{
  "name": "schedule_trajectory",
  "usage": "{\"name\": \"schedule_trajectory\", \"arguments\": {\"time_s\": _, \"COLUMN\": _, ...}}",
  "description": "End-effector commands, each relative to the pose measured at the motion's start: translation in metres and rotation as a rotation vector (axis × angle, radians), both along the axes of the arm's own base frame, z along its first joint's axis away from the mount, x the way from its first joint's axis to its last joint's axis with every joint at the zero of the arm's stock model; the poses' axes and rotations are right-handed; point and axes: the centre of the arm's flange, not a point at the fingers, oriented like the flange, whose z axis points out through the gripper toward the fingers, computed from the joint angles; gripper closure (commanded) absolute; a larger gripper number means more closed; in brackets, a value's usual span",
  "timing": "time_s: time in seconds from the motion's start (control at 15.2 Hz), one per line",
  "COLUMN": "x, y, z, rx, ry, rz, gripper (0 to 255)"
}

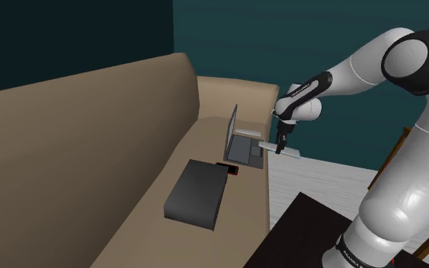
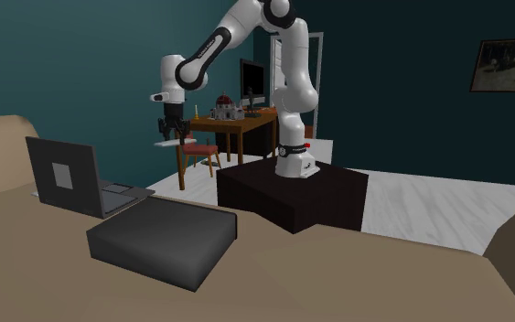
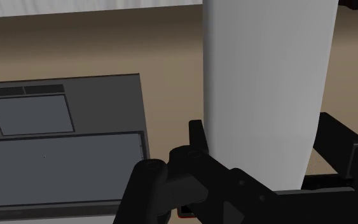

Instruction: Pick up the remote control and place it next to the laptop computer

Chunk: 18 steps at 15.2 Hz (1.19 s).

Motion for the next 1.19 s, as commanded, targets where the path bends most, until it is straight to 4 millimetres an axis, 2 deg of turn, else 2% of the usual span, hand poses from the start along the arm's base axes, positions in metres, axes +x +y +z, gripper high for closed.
{"name": "schedule_trajectory", "arguments": {"time_s": 0.0, "x": 0.001, "y": 0.0, "z": -0.01, "rx": -0.001, "ry": -0.001, "rz": 0.0, "gripper": 255}}
{"name": "schedule_trajectory", "arguments": {"time_s": 1.12, "x": 0.001, "y": 0.0, "z": -0.1, "rx": -0.001, "ry": -0.001, "rz": 0.0, "gripper": 255}}
